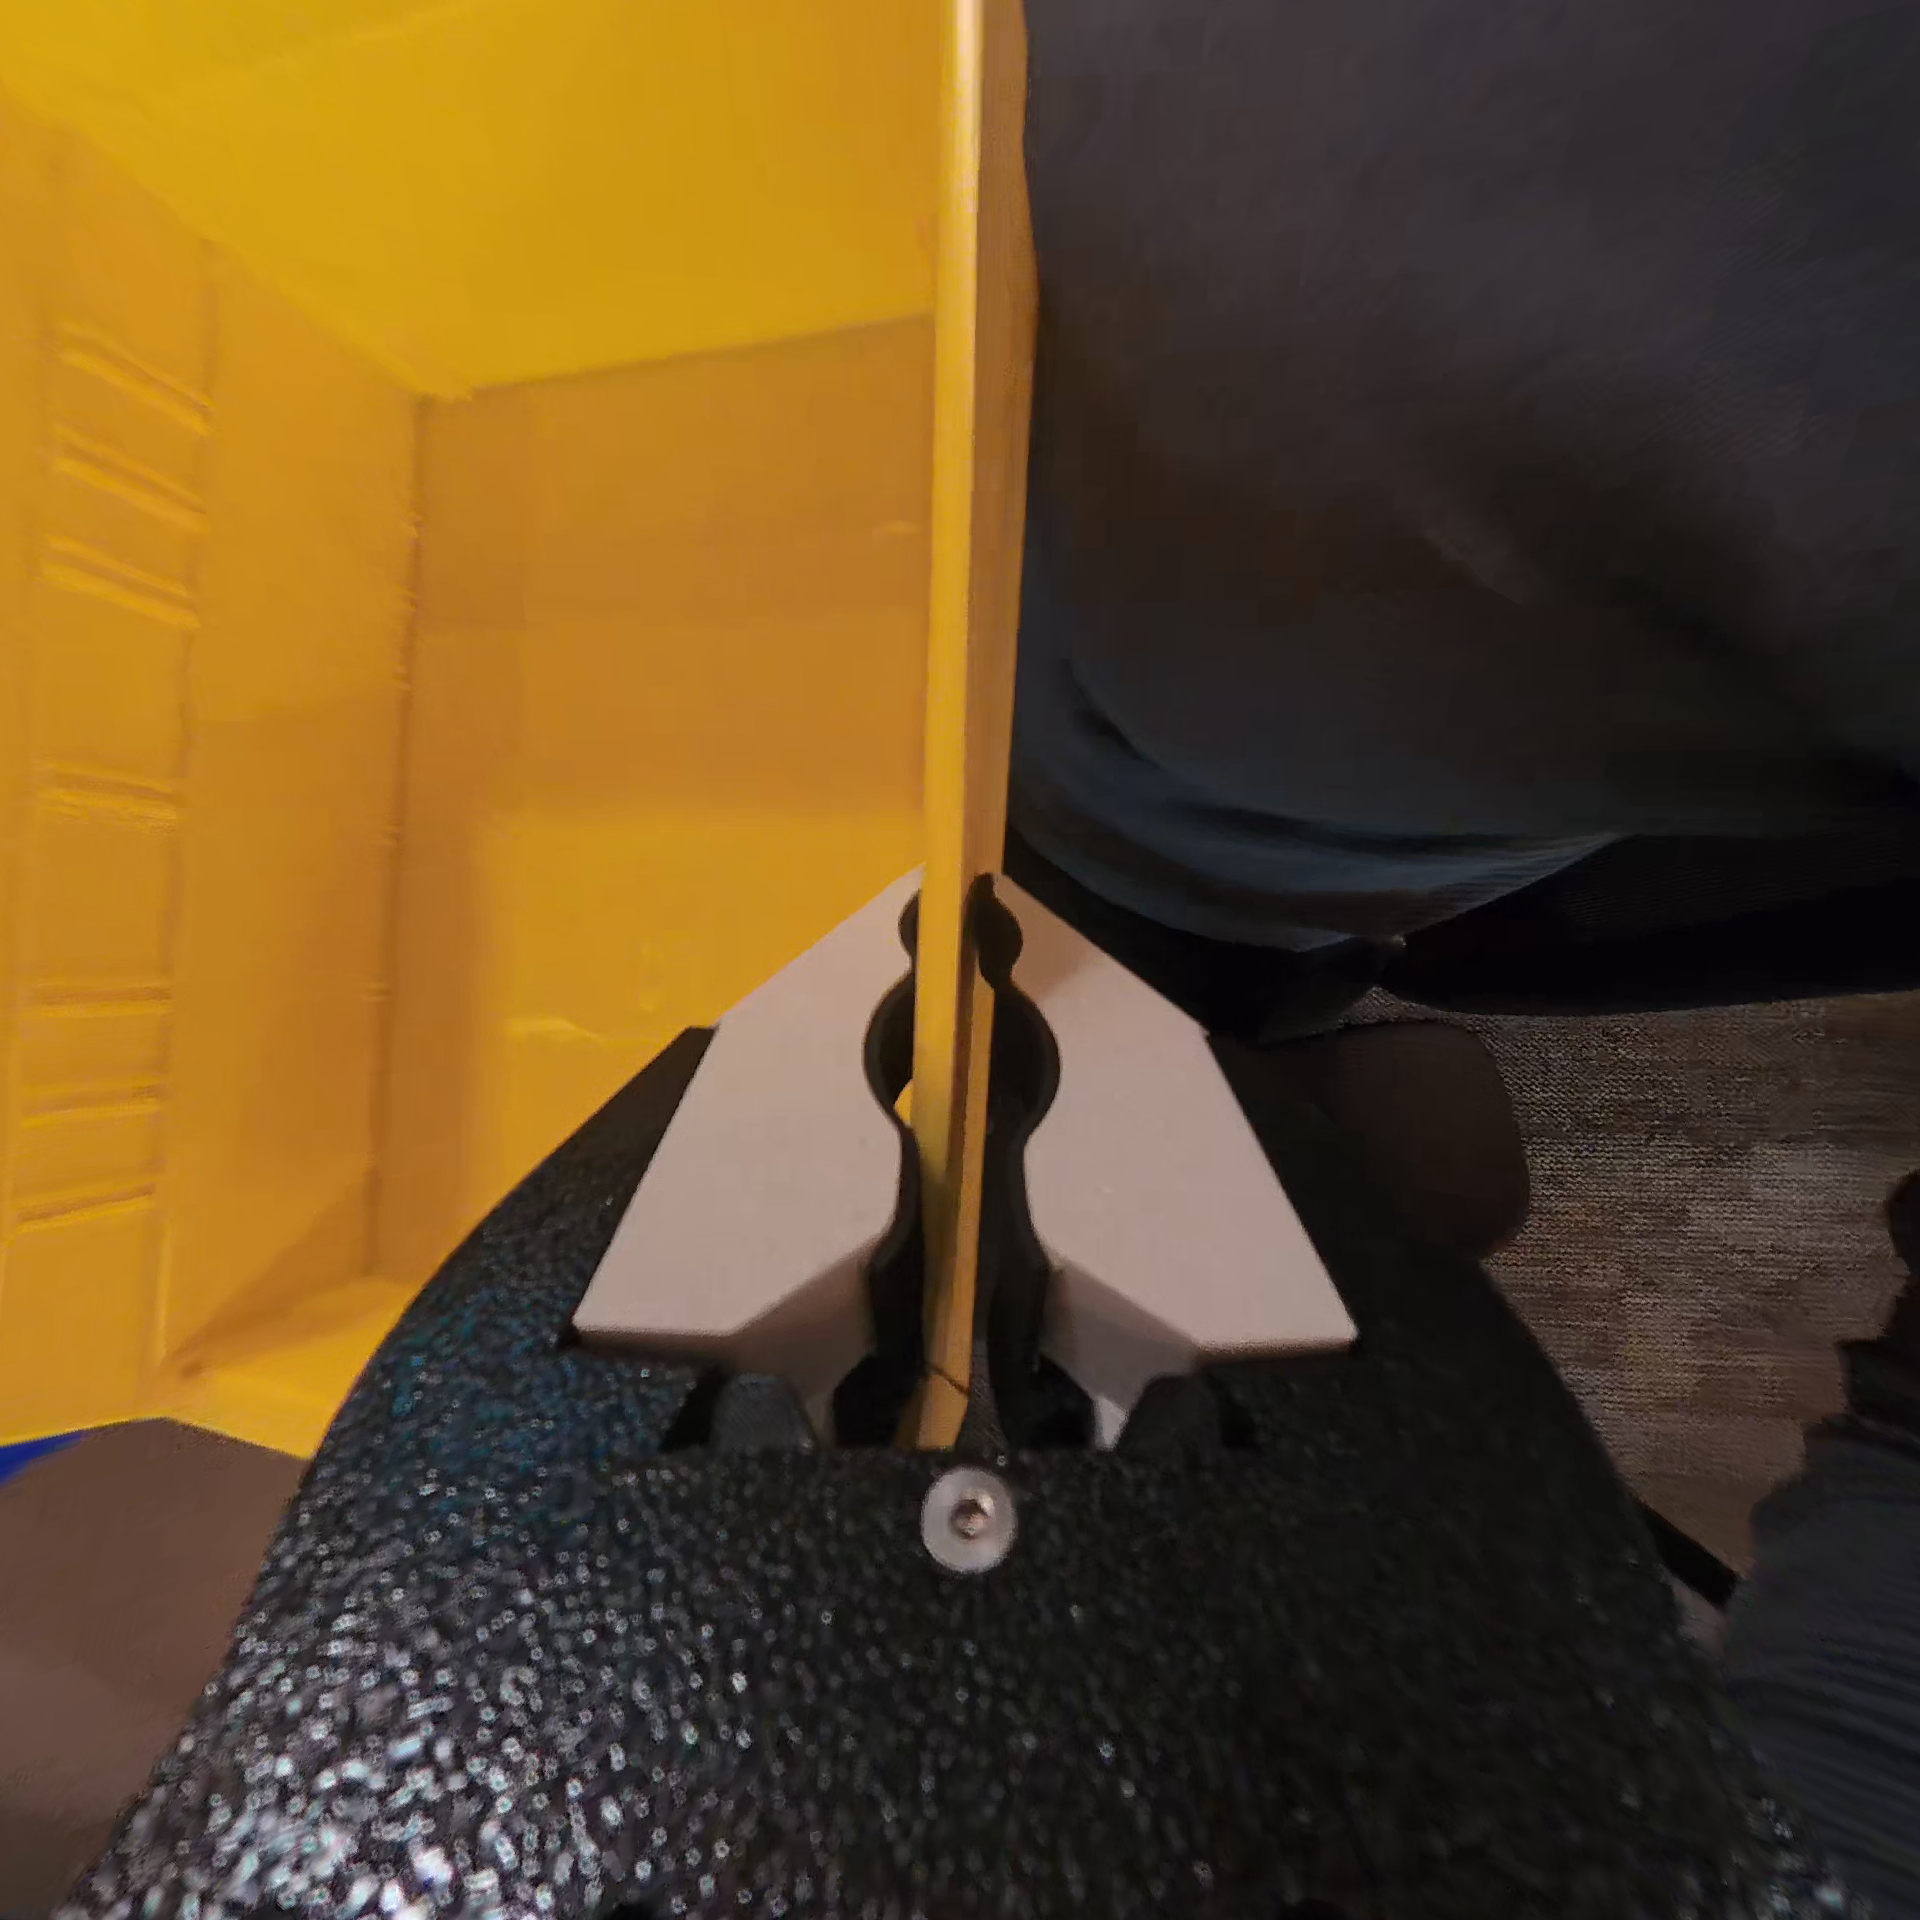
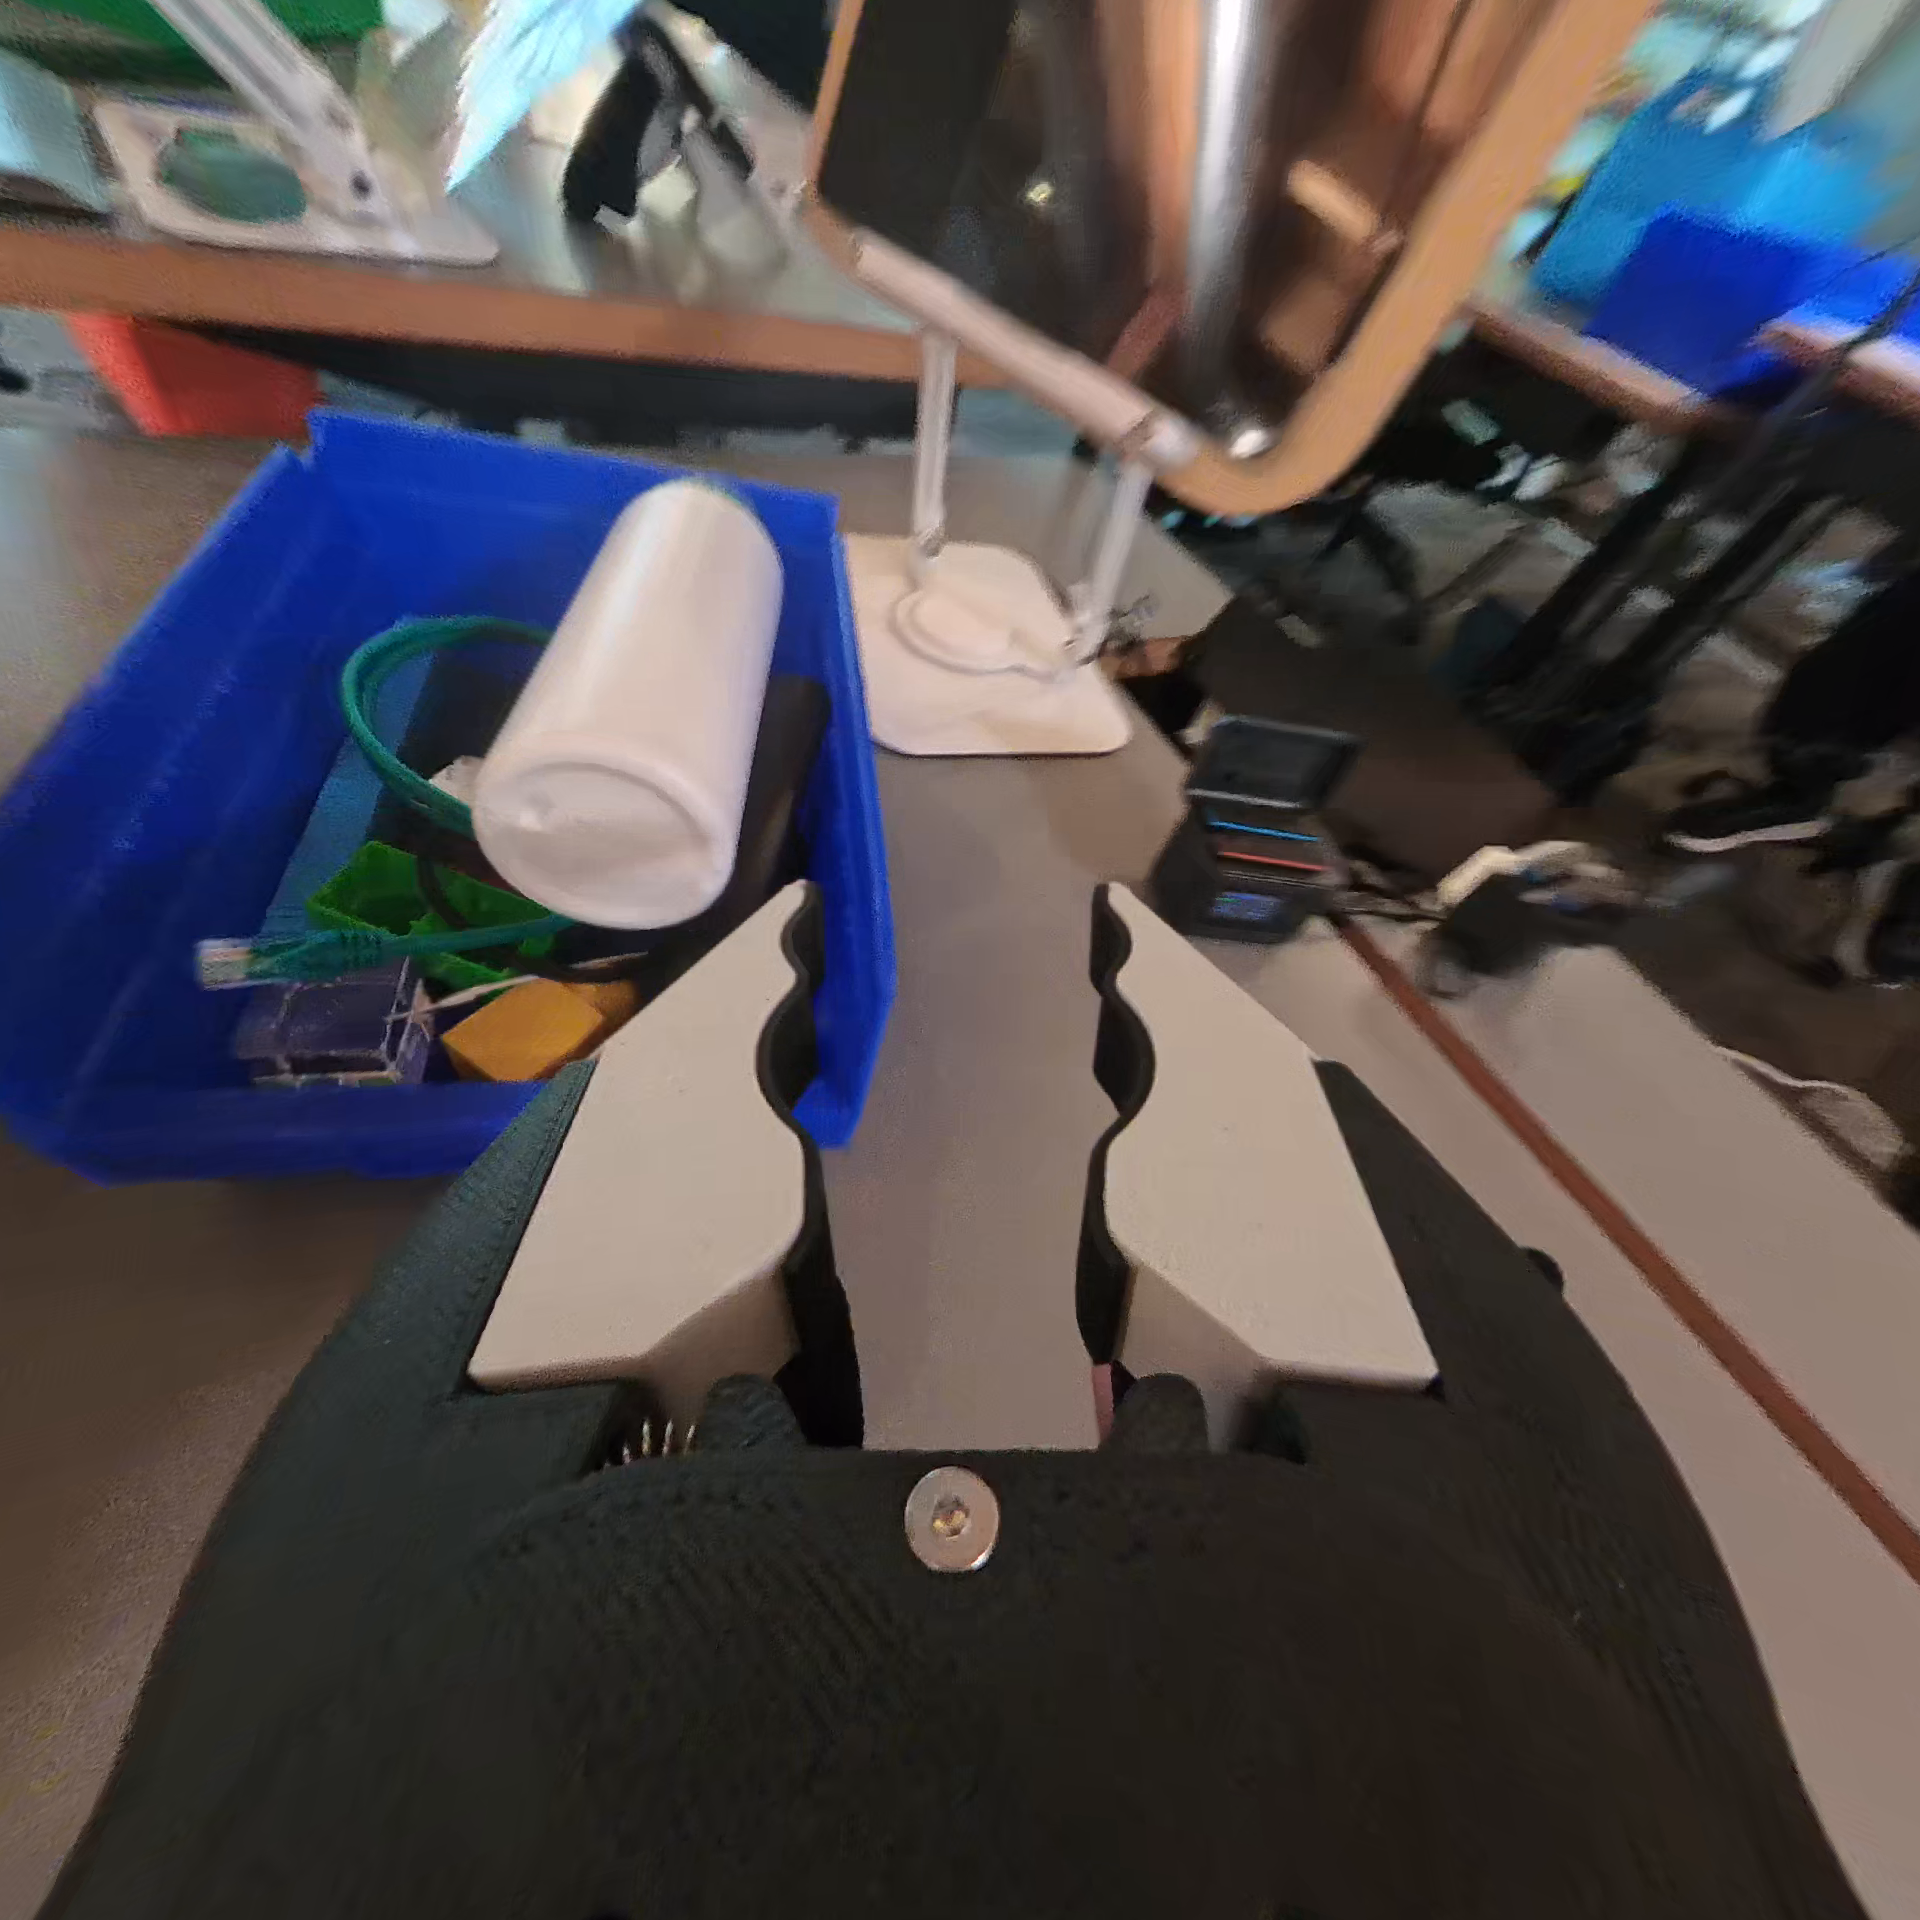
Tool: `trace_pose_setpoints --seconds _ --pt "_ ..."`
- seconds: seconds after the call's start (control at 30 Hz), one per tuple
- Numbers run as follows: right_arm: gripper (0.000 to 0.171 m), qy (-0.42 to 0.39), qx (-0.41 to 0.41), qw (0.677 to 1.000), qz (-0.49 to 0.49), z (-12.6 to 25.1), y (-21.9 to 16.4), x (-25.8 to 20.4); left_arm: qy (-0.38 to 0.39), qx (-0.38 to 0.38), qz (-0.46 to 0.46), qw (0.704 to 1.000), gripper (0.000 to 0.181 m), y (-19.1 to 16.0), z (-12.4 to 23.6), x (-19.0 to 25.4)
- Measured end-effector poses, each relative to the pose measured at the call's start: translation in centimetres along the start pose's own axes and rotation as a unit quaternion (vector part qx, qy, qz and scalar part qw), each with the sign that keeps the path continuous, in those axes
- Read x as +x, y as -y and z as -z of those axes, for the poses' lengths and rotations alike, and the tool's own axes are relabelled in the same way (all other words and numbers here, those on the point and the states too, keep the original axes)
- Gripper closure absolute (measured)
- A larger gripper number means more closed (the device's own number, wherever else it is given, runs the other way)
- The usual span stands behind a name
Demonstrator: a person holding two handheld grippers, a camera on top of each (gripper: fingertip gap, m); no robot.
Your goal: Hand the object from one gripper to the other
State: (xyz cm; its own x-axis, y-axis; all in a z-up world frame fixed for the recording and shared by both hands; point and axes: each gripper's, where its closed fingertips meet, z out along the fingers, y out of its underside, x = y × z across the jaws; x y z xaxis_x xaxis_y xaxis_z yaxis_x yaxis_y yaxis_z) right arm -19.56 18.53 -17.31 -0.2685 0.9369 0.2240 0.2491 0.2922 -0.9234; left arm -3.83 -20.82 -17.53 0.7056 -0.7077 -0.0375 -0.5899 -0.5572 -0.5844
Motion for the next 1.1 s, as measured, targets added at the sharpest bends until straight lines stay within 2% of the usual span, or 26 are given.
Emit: trace_pose_setpoints --seconds 0.03,0.13,0.23,0.33,0.43,0.53,0.63,0.77,0.87,0.97,1.03,1.1 --pt "0.121 -0.026 0.015 1.000 0.001 2.7 0.7 0.8 -0.006 0.005 -0.011 1.000 0.177 1.1 0.4 -0.2" --pt "0.121 -0.128 0.051 0.990 -0.002 11.9 2.0 3.7 -0.017 0.013 -0.057 0.998 0.177 4.9 0.7 -2.0" --pt "0.122 -0.280 0.067 0.957 -0.025 22.4 1.8 6.9 -0.016 0.028 -0.098 0.995 0.177 9.5 -0.7 -5.4" --pt "0.133 -0.441 0.105 0.889 -0.063 34.1 1.1 8.4 -0.003 0.040 -0.120 0.992 0.177 14.9 -3.6 -9.8" --pt "0.140 -0.562 0.121 0.815 -0.076 44.5 -0.2 8.1 0.021 0.043 -0.137 0.989 0.177 20.3 -8.0 -14.2" --pt "0.140 -0.608 0.142 0.774 -0.104 50.6 -1.3 7.2 0.042 0.042 -0.121 0.991 0.177 25.4 -13.8 -18.2" --pt "0.140 -0.600 0.155 0.774 -0.131 52.0 -2.7 7.2 0.056 0.040 -0.083 0.994 0.176 29.6 -20.4 -21.8" --pt "0.140 -0.574 0.138 0.793 -0.150 50.6 -4.3 8.4 0.060 0.038 -0.003 0.997 0.177 33.4 -28.7 -25.6" --pt "0.140 -0.555 0.109 0.809 -0.159 49.0 -5.6 9.2 0.080 0.036 0.043 0.995 0.177 34.3 -33.5 -27.1" --pt "0.138 -0.537 0.107 0.825 -0.141 47.7 -5.8 9.8 0.093 0.018 0.066 0.993 0.177 33.8 -36.8 -27.6" --pt "0.115 -0.515 0.133 0.841 -0.098 46.6 -4.6 9.9 0.106 -0.008 0.060 0.992 0.176 32.9 -38.4 -28.0" --pt "0.100 -0.511 0.167 0.838 -0.097 46.3 -3.9 10.2 0.124 -0.021 0.055 0.991 0.175 32.1 -39.6 -28.3"
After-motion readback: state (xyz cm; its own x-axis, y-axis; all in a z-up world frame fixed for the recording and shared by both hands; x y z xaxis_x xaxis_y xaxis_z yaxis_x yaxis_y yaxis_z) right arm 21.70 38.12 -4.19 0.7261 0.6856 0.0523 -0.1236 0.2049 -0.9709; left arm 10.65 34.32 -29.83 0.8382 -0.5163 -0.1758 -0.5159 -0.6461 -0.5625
